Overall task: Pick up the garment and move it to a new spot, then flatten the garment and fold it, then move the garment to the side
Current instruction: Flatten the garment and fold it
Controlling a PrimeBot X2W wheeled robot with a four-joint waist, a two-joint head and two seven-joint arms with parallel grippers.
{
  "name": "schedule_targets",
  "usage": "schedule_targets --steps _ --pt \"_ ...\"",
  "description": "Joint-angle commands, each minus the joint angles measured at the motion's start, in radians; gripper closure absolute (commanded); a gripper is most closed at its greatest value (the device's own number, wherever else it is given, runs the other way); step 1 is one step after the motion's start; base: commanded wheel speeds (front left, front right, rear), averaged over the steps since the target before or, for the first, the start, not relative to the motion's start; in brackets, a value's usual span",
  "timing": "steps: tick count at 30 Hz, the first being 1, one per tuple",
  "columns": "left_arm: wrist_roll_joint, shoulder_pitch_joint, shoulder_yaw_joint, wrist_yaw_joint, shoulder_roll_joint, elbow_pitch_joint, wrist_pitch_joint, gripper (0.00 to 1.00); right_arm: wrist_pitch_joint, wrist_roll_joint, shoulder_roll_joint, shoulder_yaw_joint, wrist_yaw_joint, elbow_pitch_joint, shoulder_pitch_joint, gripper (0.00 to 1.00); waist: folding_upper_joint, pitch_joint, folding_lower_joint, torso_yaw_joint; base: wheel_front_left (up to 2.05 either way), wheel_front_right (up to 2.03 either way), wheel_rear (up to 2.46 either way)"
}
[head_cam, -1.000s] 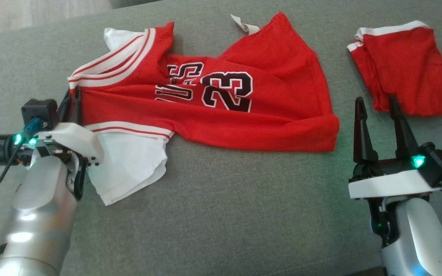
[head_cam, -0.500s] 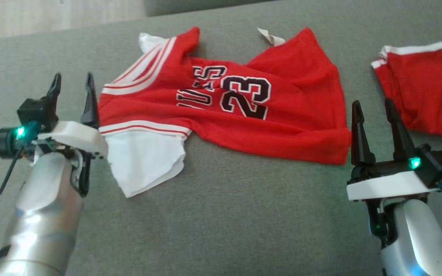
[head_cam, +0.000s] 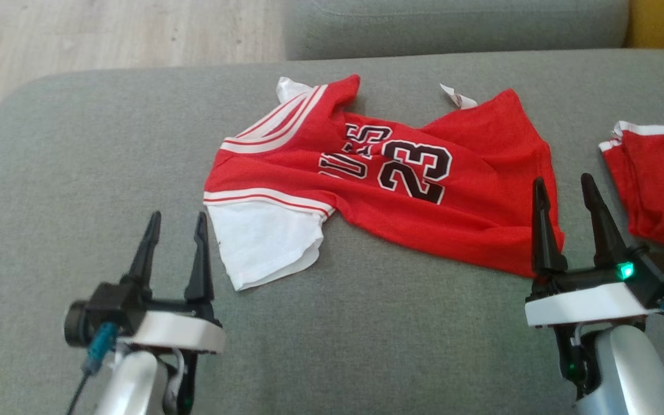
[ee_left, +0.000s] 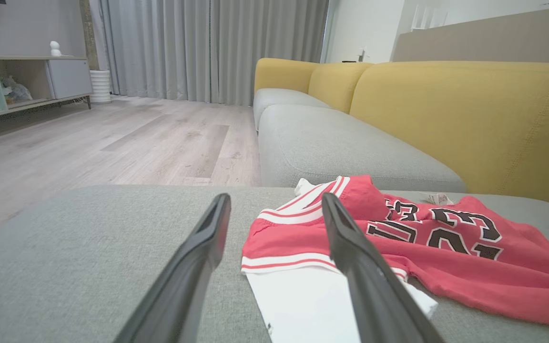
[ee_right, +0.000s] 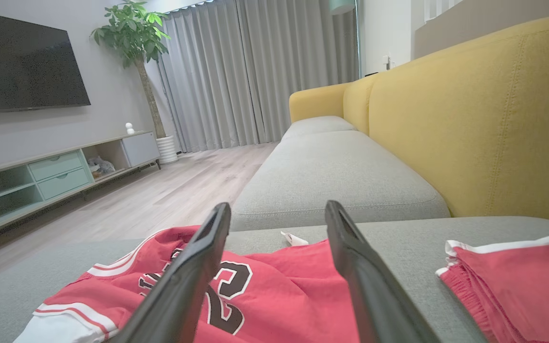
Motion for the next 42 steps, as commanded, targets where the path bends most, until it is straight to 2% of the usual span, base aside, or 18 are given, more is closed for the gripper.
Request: schedule_targets --steps 1,11,21,30,42 --pt "0.004 -0.028 0.029 0.009 0.001 -0.049 -0.006 0.0 -0.011 -0.005 -0.003 0.023 0.002 -0.028 -0.015 0.0 -0.0001 -0.01 0.0002 0.011 0.0 0.0 0.0" --pt "0.025 0.019 0.023 0.01 -0.03 -0.056 -0.006 0.0 -0.011 -0.003 -0.003 0.032 0.002 -0.019 -0.002 0.0 -0.0001 -0.016 0.0002 0.008 0.0 0.0 0.0" --pt "0.025 0.017 -0.026 0.015 -0.03 0.104 0.141 0.0 -0.011 0.0 -0.003 0.042 0.002 -0.023 -0.001 0.0 -0.0001 0.001 0.0002 -0.013 0.0 0.0 0.0" --pt "0.014 -0.015 -0.036 0.003 -0.02 0.176 0.177 0.0 -0.011 0.005 -0.003 0.054 0.002 -0.023 -0.014 0.0 -0.0001 0.025 0.0002 -0.035 0.0 0.0 0.0" --pt "0.012 -0.09 -0.031 0.033 0.005 0.293 0.246 0.0 -0.011 0.007 -0.003 0.046 0.002 -0.033 -0.039 0.0 -0.0001 0.076 0.0002 -0.091 0.0 0.0 0.0"
